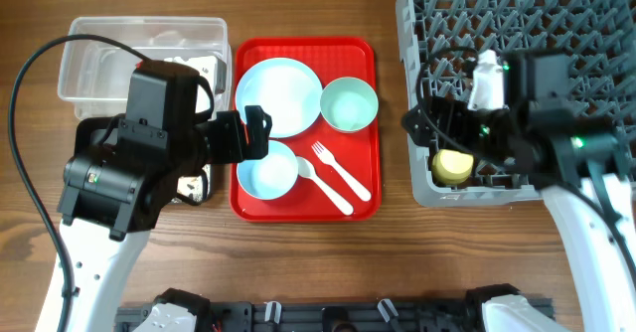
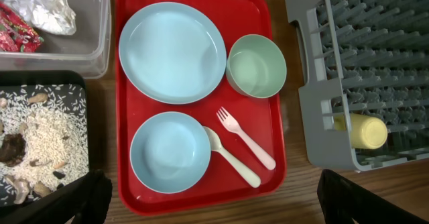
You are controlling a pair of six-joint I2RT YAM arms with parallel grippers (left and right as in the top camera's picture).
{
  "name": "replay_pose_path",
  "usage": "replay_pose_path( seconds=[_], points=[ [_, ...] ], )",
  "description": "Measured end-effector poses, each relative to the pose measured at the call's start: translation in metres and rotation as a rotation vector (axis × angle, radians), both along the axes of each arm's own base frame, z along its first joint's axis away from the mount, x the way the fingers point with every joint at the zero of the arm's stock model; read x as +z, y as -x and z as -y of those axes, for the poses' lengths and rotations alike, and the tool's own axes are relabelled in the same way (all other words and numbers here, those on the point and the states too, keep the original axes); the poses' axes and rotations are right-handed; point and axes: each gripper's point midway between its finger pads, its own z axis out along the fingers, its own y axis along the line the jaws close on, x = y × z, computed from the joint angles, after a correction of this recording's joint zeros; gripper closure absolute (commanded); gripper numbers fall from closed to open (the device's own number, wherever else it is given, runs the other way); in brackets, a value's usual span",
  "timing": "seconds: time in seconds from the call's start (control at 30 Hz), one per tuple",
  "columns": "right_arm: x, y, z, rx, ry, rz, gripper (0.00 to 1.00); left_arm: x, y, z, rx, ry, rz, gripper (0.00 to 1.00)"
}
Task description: Sort waste into correct bins and load items into the dishwasher rack
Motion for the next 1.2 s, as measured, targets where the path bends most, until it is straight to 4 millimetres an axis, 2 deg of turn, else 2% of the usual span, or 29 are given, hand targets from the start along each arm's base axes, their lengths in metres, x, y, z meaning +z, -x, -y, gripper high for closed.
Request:
replay_pose_path(
  seconds=[0.27,0.43,0.5,0.6,0.67,0.8,0.87,0.9,0.97,1.13,1.2],
  points=[
    [-0.042,-0.019,-0.003,-0.001,0.023,-0.137,0.00,0.000,0.000,0.000,-0.002,0.000,0.000,0.00],
    [-0.064,-0.040,-0.006,-0.001,0.027,-0.158,0.00,0.006,0.004,-0.001,-0.002,0.007,0.021,0.00],
    [-0.070,-0.050,-0.008,-0.001,0.025,-0.149,0.00,0.014,0.010,-0.003,-0.001,0.014,0.046,0.00],
    [-0.077,-0.065,-0.010,-0.001,0.022,-0.126,0.00,0.021,0.029,-0.013,0.010,0.001,0.064,0.00],
    [-0.081,-0.074,-0.011,-0.001,0.019,-0.110,0.00,0.037,0.032,-0.023,0.039,0.000,0.148,0.00],
    [-0.086,-0.091,-0.014,-0.001,0.013,-0.070,0.00,0.099,0.011,-0.046,0.149,0.069,0.536,0.00],
    [-0.087,-0.096,-0.015,-0.001,0.011,-0.058,0.00,0.110,0.011,-0.053,0.164,0.089,0.677,0.00],
    [-0.086,-0.097,-0.015,-0.001,0.010,-0.052,0.00,0.108,0.012,-0.054,0.163,0.095,0.722,0.00],
    [-0.087,-0.098,-0.015,-0.001,0.010,-0.050,0.00,0.092,0.017,-0.055,0.151,0.101,0.779,0.00],
    [-0.086,-0.099,-0.015,-0.001,0.009,-0.047,0.00,0.013,0.030,-0.055,0.118,0.099,0.776,0.00],
    [-0.086,-0.099,-0.015,-0.001,0.009,-0.047,0.00,-0.011,0.034,-0.056,0.119,0.098,0.777,0.00]
  ],
)
